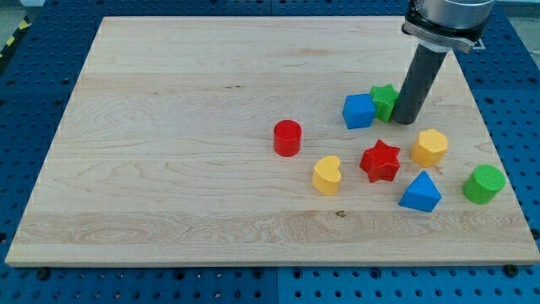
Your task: Place the green circle in between the hexagon and triangle
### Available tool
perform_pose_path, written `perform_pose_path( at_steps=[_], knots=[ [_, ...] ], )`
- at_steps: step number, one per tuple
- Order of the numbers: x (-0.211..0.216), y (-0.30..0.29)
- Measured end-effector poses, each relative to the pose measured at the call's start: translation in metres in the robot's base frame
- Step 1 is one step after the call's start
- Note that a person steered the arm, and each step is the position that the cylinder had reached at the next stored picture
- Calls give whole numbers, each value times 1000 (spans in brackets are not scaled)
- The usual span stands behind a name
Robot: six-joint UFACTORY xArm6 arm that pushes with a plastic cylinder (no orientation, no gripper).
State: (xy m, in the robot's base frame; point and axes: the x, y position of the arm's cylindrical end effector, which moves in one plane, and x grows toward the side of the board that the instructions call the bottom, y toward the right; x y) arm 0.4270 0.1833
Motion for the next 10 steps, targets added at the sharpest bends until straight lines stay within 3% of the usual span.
perform_pose_path(
  at_steps=[4, 5, 6, 8, 10],
  knots=[
    [4, 21],
    [4, 76],
    [36, 123],
    [137, 157],
    [145, 121]
  ],
)
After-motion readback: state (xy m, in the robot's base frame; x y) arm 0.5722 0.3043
